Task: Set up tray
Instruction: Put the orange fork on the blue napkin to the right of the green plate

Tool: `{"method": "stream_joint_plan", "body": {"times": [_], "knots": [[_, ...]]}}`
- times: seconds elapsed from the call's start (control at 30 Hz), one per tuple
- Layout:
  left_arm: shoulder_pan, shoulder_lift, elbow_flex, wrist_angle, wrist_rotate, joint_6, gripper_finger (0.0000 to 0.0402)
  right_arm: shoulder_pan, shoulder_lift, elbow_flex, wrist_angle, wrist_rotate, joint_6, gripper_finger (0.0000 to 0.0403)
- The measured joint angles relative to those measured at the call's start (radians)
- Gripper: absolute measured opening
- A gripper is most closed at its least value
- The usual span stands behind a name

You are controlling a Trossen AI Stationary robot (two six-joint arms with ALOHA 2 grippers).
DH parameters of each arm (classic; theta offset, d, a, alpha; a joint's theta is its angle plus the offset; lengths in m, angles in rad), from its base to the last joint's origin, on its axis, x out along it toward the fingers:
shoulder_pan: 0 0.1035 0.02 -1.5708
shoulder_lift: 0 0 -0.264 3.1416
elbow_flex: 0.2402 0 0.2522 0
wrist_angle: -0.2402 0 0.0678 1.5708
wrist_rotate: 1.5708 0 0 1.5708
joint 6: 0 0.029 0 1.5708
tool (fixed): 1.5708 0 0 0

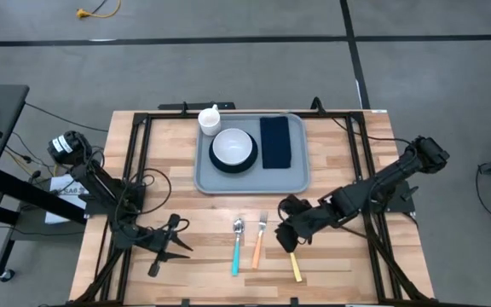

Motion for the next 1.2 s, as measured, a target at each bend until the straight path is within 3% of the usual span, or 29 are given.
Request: {"method": "stream_joint_plan", "body": {"times": [0.27,0.5,0.8,1.2], "knots": [[-0.001,0.000,0.000,0.000,0.002,0.025,0.0087,-0.005,0.020,-0.002,-0.138,-0.154,0.229,0.0102],[-0.001,0.000,0.000,0.000,0.001,0.057,0.0087,0.037,0.085,0.001,-0.074,-0.259,0.350,0.0102],[0.021,-0.001,0.000,0.041,0.013,0.109,0.0087,0.032,0.233,0.009,-0.012,-0.465,0.299,0.0102],[0.113,0.000,-0.123,0.287,0.219,0.114,0.0087,-0.004,0.254,0.042,-0.053,-0.403,0.205,0.0102]]}}
